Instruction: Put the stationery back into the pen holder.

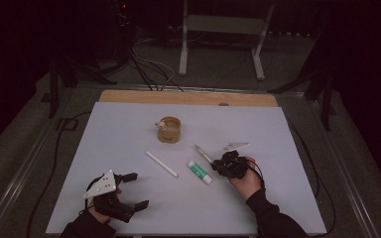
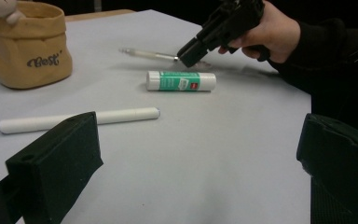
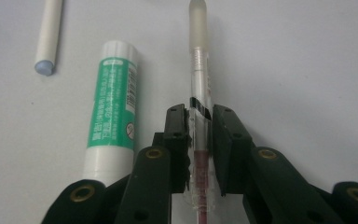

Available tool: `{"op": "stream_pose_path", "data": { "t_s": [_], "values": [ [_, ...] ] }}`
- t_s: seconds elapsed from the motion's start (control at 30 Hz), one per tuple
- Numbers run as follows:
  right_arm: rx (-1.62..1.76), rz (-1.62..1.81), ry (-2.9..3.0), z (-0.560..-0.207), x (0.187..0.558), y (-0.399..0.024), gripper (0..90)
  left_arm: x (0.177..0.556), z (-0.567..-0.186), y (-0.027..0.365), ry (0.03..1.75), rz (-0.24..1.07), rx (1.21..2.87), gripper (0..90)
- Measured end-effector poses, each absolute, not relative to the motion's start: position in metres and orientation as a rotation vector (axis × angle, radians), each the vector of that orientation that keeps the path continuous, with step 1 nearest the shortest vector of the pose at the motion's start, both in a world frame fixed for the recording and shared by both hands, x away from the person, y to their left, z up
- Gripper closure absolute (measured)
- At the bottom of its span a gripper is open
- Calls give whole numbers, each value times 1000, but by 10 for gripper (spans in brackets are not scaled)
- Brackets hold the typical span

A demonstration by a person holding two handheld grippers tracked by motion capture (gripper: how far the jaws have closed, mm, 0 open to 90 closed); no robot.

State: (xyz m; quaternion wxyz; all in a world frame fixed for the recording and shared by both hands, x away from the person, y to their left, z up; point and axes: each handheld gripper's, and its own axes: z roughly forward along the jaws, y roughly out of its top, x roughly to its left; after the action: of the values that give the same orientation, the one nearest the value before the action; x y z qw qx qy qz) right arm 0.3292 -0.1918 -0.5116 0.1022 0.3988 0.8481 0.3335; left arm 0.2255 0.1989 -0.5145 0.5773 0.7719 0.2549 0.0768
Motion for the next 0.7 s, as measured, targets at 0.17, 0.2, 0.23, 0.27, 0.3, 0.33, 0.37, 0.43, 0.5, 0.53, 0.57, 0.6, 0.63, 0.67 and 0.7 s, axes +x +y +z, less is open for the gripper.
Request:
{"op": "stream_pose_path", "data": {
  "t_s": [0.17,0.2,0.23,0.27,0.3,0.33,0.37,0.43,0.5,0.53,0.57,0.6,0.63,0.67,0.7],
  "values": [
    [1185,1024,2471,-507,324,-196,769,227,-514,199,609,179,1800,3],
    [1188,1033,2462,-506,322,-196,769,227,-514,199,612,180,1801,3],
    [1187,1038,2455,-505,321,-196,769,228,-514,198,614,180,1803,3],
    [1187,1045,2448,-503,320,-197,769,228,-513,198,616,179,1804,2],
    [1187,1056,2441,-502,318,-197,769,229,-513,198,620,178,1802,3],
    [1184,1064,2433,-500,316,-197,769,229,-513,197,624,177,1802,3],
    [1174,1067,2426,-499,315,-196,769,230,-512,197,625,177,1805,3],
    [1167,1080,2414,-496,312,-196,769,232,-511,195,631,176,1830,3],
    [1156,1082,2409,-494,311,-195,769,233,-509,194,641,191,1846,3],
    [1152,1087,2403,-493,311,-194,769,234,-508,193,653,184,1848,2],
    [1152,1090,2399,-492,310,-194,769,236,-507,193,664,179,1848,2],
    [1147,1093,2395,-492,310,-194,769,237,-507,192,674,175,1849,3],
    [1150,1098,2390,-491,310,-194,769,238,-506,191,688,173,1850,2],
    [1150,1098,2390,-491,310,-194,769,238,-506,191,688,173,1850,3],
    [1149,1107,2385,-490,309,-194,769,241,-503,190,700,175,1850,3]
  ]
}}
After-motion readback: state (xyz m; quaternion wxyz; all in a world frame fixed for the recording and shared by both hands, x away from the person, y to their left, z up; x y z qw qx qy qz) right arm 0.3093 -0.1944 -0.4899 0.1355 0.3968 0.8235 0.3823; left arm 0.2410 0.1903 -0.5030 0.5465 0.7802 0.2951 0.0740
